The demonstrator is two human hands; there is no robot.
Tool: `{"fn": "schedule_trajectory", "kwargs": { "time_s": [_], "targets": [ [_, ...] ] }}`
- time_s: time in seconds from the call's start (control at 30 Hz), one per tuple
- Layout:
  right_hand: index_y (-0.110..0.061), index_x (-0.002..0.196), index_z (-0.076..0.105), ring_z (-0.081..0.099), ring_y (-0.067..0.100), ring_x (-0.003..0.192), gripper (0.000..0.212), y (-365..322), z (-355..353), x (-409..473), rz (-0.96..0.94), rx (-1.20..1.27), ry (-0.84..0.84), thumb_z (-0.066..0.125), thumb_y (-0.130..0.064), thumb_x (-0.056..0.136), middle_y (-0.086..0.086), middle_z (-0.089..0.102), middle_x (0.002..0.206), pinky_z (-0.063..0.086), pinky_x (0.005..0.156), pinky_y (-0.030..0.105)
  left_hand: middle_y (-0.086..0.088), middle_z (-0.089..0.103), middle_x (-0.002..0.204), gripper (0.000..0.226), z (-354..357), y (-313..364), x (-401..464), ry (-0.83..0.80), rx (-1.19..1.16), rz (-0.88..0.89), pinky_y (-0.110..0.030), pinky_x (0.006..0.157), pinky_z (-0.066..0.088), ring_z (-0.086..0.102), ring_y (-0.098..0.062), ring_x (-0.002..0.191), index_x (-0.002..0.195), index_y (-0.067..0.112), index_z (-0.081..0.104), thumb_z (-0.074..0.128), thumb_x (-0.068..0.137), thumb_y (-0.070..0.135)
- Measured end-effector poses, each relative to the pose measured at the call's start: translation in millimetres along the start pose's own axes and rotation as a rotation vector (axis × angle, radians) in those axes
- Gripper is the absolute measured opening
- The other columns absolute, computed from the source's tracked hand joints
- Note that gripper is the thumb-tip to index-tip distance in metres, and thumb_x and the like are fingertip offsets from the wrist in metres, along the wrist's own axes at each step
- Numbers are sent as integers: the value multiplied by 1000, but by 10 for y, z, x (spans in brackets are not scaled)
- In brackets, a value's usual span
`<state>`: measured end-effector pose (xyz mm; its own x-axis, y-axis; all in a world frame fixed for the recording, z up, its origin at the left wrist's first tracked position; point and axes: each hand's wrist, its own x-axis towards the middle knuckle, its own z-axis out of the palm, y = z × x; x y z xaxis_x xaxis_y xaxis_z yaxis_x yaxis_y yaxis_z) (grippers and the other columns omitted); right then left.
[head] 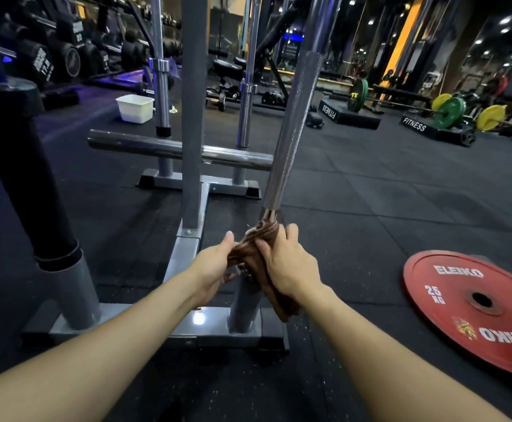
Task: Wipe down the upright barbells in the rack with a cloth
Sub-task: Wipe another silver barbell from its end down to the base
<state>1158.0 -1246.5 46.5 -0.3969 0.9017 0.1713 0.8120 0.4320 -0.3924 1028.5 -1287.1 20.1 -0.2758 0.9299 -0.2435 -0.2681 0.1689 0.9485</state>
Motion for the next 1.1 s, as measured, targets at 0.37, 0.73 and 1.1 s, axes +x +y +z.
{"fn": "schedule_trajectory", "kwargs": {
  "time_s": [0.37, 0.73, 1.1],
  "targets": [
    [-8, 120, 35, 58, 43, 92, 46, -495, -572, 171, 4, 123, 426, 38, -48, 97, 9, 42, 119, 34, 67, 40, 11, 67, 97, 45, 8, 12, 32, 2, 25, -26, -25, 74, 37, 57, -3, 91, 91, 22, 67, 29, 102, 44],
    [-12, 115, 35, 60, 37, 98, 35, -173, -109, -43, 6, 57, 27, 32, -44, 101, 7, 43, 118, 31, 68, 36, 3, 66, 113, 47, -8, -36, -37, 29, 92, -1, -31, 79, 39, 56, -14, 111, 111, 16, 65, 30, 101, 45],
    [-13, 123, 32, 59, 39, 99, 41, -134, -25, 41, 11, 122, 51, 32, -47, 99, 6, 43, 125, 40, 73, 42, 0, 68, 107, 43, -35, -82, 66, 19, 119, 31, -35, 90, 40, 59, -13, 105, 96, 18, 67, 31, 102, 41]
  ]
}}
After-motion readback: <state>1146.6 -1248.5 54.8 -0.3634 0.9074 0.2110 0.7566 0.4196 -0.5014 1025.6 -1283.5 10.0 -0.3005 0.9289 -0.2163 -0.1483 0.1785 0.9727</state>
